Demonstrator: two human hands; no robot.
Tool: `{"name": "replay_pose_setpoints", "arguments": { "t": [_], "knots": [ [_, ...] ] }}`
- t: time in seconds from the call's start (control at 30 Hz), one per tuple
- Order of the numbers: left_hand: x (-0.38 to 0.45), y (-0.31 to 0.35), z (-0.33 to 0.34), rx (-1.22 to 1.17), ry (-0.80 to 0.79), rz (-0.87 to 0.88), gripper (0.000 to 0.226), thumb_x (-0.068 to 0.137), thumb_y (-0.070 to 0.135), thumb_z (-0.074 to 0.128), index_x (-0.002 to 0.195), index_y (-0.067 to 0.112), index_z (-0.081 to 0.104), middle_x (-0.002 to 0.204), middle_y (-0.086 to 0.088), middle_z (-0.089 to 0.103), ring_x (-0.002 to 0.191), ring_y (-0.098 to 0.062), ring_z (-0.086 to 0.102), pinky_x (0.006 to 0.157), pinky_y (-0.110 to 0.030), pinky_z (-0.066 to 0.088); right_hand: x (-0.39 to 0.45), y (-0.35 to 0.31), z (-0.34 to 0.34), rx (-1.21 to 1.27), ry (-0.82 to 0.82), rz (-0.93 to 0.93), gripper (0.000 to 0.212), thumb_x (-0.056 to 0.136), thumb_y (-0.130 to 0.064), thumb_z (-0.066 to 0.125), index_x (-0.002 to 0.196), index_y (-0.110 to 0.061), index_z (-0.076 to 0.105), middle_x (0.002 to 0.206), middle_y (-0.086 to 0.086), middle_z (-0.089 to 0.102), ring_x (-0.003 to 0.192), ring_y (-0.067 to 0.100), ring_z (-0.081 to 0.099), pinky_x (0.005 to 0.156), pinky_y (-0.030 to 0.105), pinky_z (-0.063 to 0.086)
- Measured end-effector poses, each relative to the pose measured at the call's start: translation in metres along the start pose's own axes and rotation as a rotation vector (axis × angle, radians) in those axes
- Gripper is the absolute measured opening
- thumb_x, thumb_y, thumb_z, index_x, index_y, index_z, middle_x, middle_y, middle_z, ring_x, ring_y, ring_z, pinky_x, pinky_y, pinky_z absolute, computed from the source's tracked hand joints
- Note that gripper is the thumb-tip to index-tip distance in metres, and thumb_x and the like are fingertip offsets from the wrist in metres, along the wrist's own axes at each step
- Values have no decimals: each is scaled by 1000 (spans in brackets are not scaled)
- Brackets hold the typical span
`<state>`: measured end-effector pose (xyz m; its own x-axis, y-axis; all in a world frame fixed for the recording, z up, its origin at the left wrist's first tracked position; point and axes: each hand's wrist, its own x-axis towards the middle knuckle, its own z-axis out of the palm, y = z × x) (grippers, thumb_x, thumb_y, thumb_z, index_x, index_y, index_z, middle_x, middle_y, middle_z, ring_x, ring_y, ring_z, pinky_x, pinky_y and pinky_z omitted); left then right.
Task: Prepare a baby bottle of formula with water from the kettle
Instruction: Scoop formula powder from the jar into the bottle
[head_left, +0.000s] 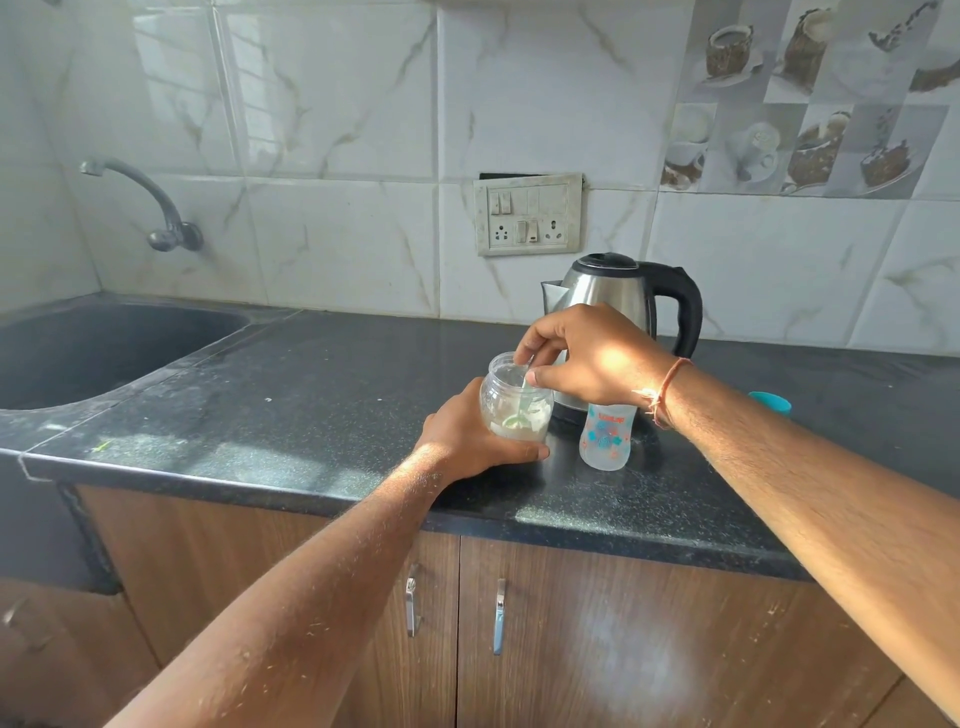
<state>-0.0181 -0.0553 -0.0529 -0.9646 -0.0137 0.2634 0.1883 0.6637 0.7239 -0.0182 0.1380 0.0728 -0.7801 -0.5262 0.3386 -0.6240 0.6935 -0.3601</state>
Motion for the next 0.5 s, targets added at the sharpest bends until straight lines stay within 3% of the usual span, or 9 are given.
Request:
{"name": "replay_pose_setpoints", "arguments": {
  "t": [0.13, 0.33, 0.5],
  "knots": [
    [3, -5, 1, -4, 2, -4, 100, 45, 84, 92, 131, 50, 56, 118, 25, 75, 114, -8, 73, 108, -52, 57, 3, 4, 1, 33, 25, -11, 17, 91, -17, 87, 101, -29, 82, 84, -15, 81, 80, -4, 74, 68, 4, 45],
    [5, -7, 3, 10, 1, -2, 98, 46, 84, 92, 132, 52, 56, 118, 26, 75, 115, -9, 72, 110, -52, 54, 6, 3, 1, 101, 15, 7, 17, 92, -12, 86, 104, -24, 82, 85, -11, 82, 69, -14, 68, 65, 2, 43],
    [4, -6, 2, -17, -7, -3, 106, 43, 87, 92, 137, 52, 55, 122, 26, 75, 120, -9, 71, 114, -52, 52, 7, 3, 1, 213, 21, 78, 20, 90, -8, 86, 103, -23, 82, 81, -7, 83, 74, 1, 76, 59, 9, 49]
  ]
}}
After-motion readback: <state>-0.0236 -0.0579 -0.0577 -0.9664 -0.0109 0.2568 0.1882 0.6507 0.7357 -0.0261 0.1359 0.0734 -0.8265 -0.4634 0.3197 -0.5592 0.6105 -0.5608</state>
